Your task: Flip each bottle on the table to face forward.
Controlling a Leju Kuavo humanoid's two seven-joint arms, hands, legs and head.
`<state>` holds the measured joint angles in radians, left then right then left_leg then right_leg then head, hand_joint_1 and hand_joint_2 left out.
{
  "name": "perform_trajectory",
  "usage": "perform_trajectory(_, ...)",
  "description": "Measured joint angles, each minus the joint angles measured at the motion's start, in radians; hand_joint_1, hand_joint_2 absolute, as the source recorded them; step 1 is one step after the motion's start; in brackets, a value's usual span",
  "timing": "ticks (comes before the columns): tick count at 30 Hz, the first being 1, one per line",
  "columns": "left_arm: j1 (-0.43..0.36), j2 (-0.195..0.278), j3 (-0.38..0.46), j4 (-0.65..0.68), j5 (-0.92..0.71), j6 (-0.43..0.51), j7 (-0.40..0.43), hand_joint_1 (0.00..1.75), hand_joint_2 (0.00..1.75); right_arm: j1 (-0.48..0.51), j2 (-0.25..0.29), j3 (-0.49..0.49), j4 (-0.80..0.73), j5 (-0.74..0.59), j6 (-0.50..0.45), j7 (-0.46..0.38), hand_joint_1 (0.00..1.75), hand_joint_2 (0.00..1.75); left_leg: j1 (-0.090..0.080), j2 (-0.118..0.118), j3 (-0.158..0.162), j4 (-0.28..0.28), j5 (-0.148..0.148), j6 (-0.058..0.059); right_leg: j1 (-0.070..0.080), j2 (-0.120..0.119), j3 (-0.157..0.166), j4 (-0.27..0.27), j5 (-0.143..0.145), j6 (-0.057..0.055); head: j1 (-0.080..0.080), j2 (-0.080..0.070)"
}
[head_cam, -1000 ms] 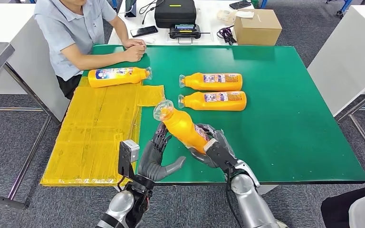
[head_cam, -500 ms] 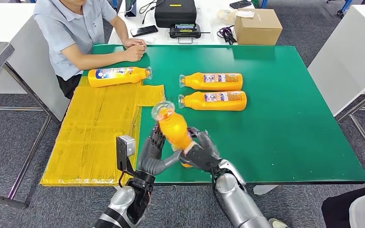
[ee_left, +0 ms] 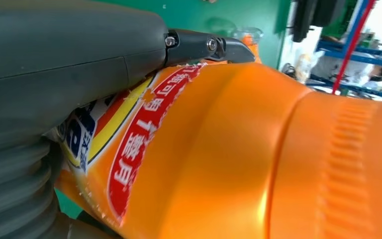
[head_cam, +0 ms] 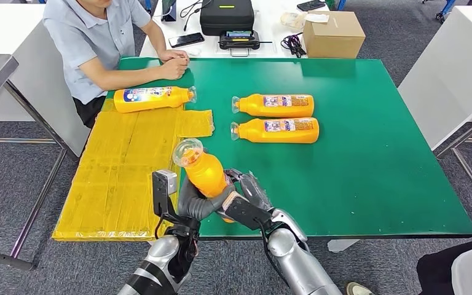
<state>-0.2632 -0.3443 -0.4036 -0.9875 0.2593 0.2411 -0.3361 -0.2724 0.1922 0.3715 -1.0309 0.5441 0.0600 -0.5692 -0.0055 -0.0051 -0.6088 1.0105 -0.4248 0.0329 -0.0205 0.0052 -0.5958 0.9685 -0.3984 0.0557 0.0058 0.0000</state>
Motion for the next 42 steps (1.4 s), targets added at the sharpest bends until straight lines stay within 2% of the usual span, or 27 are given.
perform_trajectory(1, -0.001, 0.000, 0.000, 0.002, 0.006, -0.001, 0.000, 0.00, 1.75, 0.000, -0.001, 0.003, -0.001, -0.003, 0.000, 0.001, 1.56, 1.75, 0.000, 0.000, 0.000, 0.000, 0.000, 0.000, 0.000, 0.000, 0.000, 0.000, 0.000, 0.000, 0.000, 0.000)
perform_trajectory(3, -0.002, -0.001, -0.001, 0.005, 0.022, -0.007, -0.002, 0.83, 1.75, 0.000, -0.004, 0.007, -0.002, -0.009, 0.000, 0.003, 1.44, 1.75, 0.000, 0.000, 0.000, 0.000, 0.000, 0.000, 0.000, 0.000, 0.000, 0.000, 0.000, 0.000, 0.000, 0.000)
perform_trajectory(4, -0.002, -0.001, -0.001, 0.006, 0.035, -0.018, -0.004, 1.27, 1.75, 0.000, -0.006, 0.009, -0.002, -0.014, 0.000, 0.004, 1.22, 1.75, 0.000, 0.000, 0.000, 0.000, 0.000, 0.000, 0.000, 0.000, 0.000, 0.000, 0.000, 0.000, 0.000, 0.000)
perform_trajectory(5, -0.001, -0.001, 0.000, 0.006, 0.049, -0.032, -0.006, 1.71, 1.75, -0.001, -0.008, 0.010, -0.002, -0.020, 0.000, 0.003, 0.88, 1.75, 0.000, 0.000, 0.000, 0.000, 0.000, 0.000, 0.000, 0.000, 0.000, 0.000, 0.000, 0.000, 0.000, 0.000)
perform_trajectory(7, 0.000, -0.001, 0.002, 0.005, 0.080, -0.071, -0.012, 1.75, 1.75, -0.001, -0.010, 0.013, 0.001, -0.035, 0.000, -0.002, 0.19, 1.75, 0.000, 0.000, 0.000, 0.000, 0.000, 0.000, 0.000, 0.000, 0.000, 0.000, 0.000, 0.000, 0.000, 0.000)
perform_trajectory(8, 0.001, -0.001, 0.004, 0.004, 0.094, -0.091, -0.015, 1.75, 1.75, -0.002, -0.011, 0.014, 0.005, -0.042, 0.000, -0.006, 0.03, 1.75, 0.000, 0.000, 0.000, 0.000, 0.000, 0.000, 0.000, 0.000, 0.000, 0.000, 0.000, 0.000, 0.000, 0.000)
perform_trajectory(9, 0.003, -0.001, 0.005, 0.001, 0.110, -0.113, -0.018, 1.75, 1.75, -0.002, -0.012, 0.014, 0.010, -0.049, 0.000, -0.010, 0.00, 1.75, 0.000, 0.000, 0.000, 0.000, 0.000, 0.000, 0.000, 0.000, 0.000, 0.000, 0.000, 0.000, 0.000, 0.000)
perform_trajectory(12, 0.014, 0.000, 0.008, -0.015, 0.159, -0.169, -0.022, 1.75, 1.75, -0.005, -0.011, 0.019, 0.030, -0.068, 0.002, -0.019, 0.00, 1.75, 0.000, 0.000, 0.000, 0.000, 0.000, 0.000, 0.000, 0.000, 0.000, 0.000, 0.000, 0.000, 0.000, 0.000)
perform_trajectory(16, 0.034, 0.007, 0.014, -0.035, 0.197, -0.197, -0.022, 1.75, 1.75, -0.010, -0.010, 0.021, 0.051, -0.083, 0.002, -0.024, 0.00, 1.75, 0.000, 0.000, -0.001, 0.000, 0.000, 0.000, 0.000, 0.000, 0.000, 0.000, 0.000, 0.000, 0.000, 0.000)
perform_trajectory(42, 0.054, 0.010, 0.027, -0.052, 0.202, -0.201, -0.021, 1.75, 1.75, -0.022, -0.008, 0.031, 0.079, -0.084, 0.002, -0.027, 0.00, 1.75, 0.000, 0.000, 0.000, 0.000, 0.000, 0.000, 0.000, 0.000, 0.000, 0.000, 0.000, 0.000, 0.000, 0.000)
